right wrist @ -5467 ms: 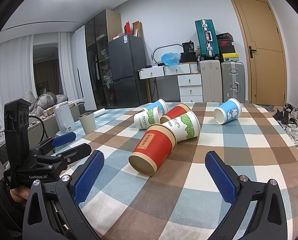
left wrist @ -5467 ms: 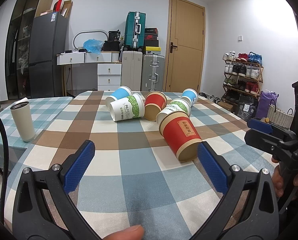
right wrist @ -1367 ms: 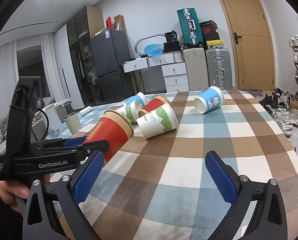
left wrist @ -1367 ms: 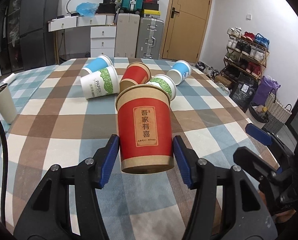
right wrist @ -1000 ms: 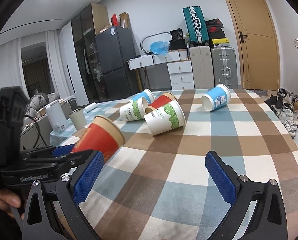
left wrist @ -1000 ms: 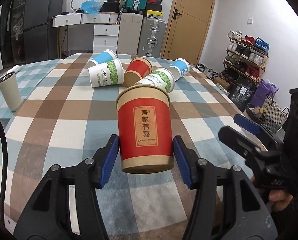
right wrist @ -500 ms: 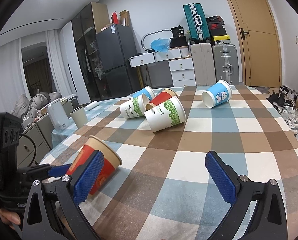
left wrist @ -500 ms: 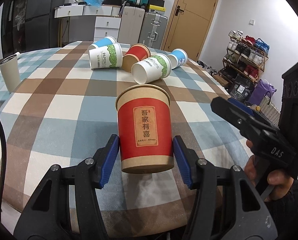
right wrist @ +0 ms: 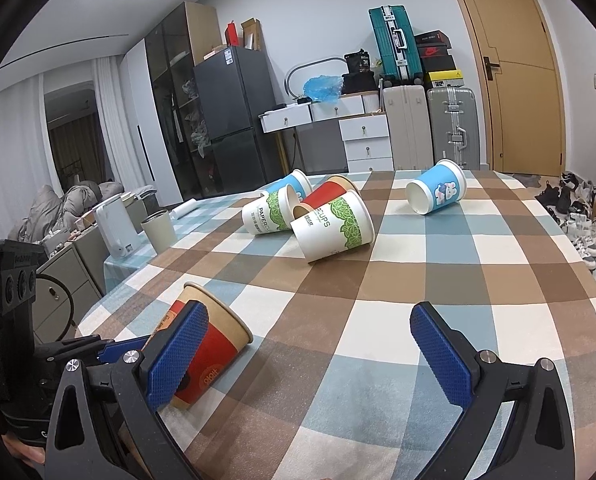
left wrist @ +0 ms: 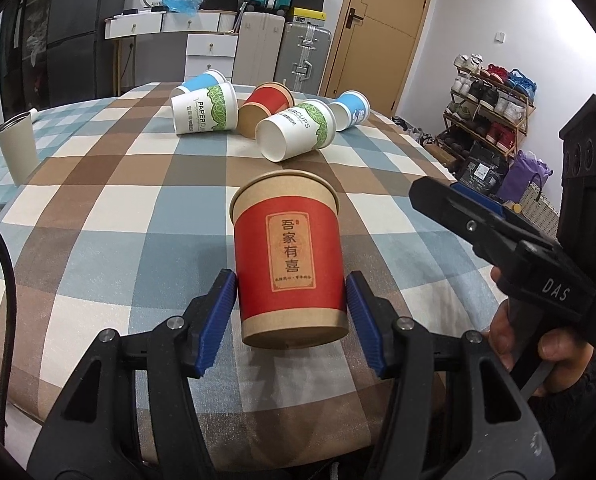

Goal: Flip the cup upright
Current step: 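Lift and turn the red cup upright with the left tool, then set it down, then close the right tool around the upright red cup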

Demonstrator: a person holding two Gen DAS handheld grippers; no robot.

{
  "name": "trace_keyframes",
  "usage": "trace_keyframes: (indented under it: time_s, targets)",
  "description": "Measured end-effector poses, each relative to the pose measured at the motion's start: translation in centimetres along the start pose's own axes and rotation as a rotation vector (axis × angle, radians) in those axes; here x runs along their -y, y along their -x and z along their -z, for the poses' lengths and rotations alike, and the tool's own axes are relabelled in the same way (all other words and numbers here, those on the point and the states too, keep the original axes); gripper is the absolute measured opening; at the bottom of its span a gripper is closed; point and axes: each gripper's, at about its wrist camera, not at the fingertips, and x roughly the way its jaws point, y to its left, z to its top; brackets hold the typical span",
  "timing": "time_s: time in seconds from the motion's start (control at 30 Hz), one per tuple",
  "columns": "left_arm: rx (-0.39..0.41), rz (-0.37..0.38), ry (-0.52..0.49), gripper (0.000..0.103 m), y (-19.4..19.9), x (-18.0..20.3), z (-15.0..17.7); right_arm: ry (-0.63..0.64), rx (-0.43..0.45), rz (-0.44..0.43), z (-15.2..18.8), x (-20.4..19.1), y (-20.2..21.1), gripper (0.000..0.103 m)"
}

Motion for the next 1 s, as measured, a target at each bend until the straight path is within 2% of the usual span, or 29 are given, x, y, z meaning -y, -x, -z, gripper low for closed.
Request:
trace_keyframes:
  time_s: [0.03, 0.13, 0.27, 0.47, 0.57, 0.63, 0.67, 1.0]
  targets:
    - [-0.007, -0.002, -0.004, 0.057, 0.0, 0.0, -0.1, -0.002, 0.0, 0.0, 0.0, 0.0, 0.0, 0.103]
    - [-0.019, 0.004, -0.009, 0.07, 0.0, -0.3, -0.3, -0.006, -0.001, -0.001, 0.0, 0.0, 0.0, 0.103]
    - [0.016, 0.004, -0.026, 0.082, 0.5, -0.9, -0.9, -0.013, -0.006, -0.005, 0.0, -0.1, -0.1, 0.103]
    - [0.06, -0.02, -0.088, 0.088, 1.3, -2.4, -2.4, -0.01, -0.033, 0.012, -0.1, -0.5, -0.4, 0.103]
    - [0.092, -0.007, -0.095, 0.09, 1.8, -3.6, -2.9, -0.015, -0.05, 0.004, -0.2, -0.8, -0.6, 0.103]
    - [0.11, -0.009, -0.095, 0.096, 2.2, -4.4, -3.2, -0.014, -0.061, -0.012, -0.3, -1.2, -0.7, 0.103]
    - [0.117, -0.012, -0.094, 0.102, 2.3, -4.6, -3.2, -0.019, -0.07, -0.025, -0.3, -1.3, -0.7, 0.103]
    - [0.172, 0.009, -0.09, 0.102, 2.2, -7.1, -3.6, -0.083, -0.202, -0.084, -0.5, -2.3, -2.0, 0.103]
